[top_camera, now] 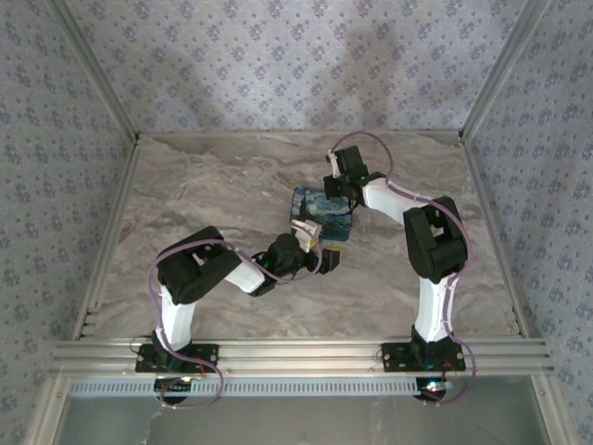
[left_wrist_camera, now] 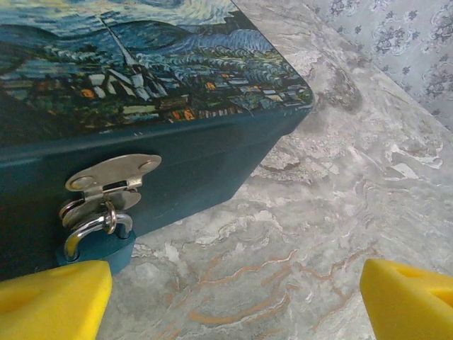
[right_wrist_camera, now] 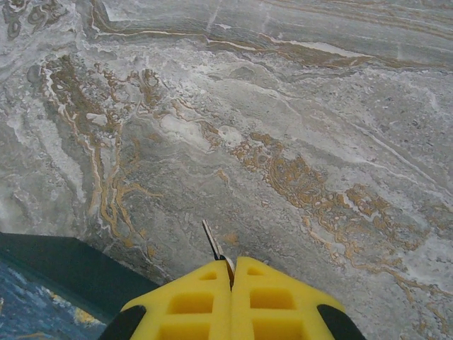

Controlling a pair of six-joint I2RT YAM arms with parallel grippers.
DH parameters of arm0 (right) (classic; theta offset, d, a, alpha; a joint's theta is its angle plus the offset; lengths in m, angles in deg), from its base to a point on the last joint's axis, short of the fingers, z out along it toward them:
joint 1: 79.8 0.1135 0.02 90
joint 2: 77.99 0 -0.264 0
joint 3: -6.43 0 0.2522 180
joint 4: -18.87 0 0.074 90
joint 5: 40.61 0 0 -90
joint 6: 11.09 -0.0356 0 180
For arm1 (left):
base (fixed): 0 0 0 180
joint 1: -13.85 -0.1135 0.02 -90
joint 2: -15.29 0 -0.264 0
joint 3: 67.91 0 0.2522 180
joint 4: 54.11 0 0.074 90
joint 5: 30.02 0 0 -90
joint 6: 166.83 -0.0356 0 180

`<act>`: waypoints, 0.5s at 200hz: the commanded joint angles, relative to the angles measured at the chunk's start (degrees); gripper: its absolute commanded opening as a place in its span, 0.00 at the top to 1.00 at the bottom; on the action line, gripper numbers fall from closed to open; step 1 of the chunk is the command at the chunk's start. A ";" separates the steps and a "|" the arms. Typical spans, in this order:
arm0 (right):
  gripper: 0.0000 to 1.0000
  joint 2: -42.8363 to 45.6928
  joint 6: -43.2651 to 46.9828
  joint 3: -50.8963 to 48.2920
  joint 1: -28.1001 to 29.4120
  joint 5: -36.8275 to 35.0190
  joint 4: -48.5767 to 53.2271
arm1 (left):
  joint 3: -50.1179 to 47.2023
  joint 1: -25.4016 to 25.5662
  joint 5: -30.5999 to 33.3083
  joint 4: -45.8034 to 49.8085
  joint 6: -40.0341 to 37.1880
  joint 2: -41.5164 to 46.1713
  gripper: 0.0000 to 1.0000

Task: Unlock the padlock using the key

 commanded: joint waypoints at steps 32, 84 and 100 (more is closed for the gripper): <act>1.00 2.29 0.67 3.11 -0.61 -3.73 9.72 | -3.65 -0.43 4.54 1.04 -1.88 4.05 0.07; 1.00 2.19 -0.51 2.33 -1.48 -6.86 11.14 | -3.87 -0.47 5.21 2.34 -3.78 5.40 0.03; 1.00 1.69 -0.15 2.06 -1.48 -7.21 10.94 | -1.86 -0.45 4.17 5.09 -4.92 4.68 0.03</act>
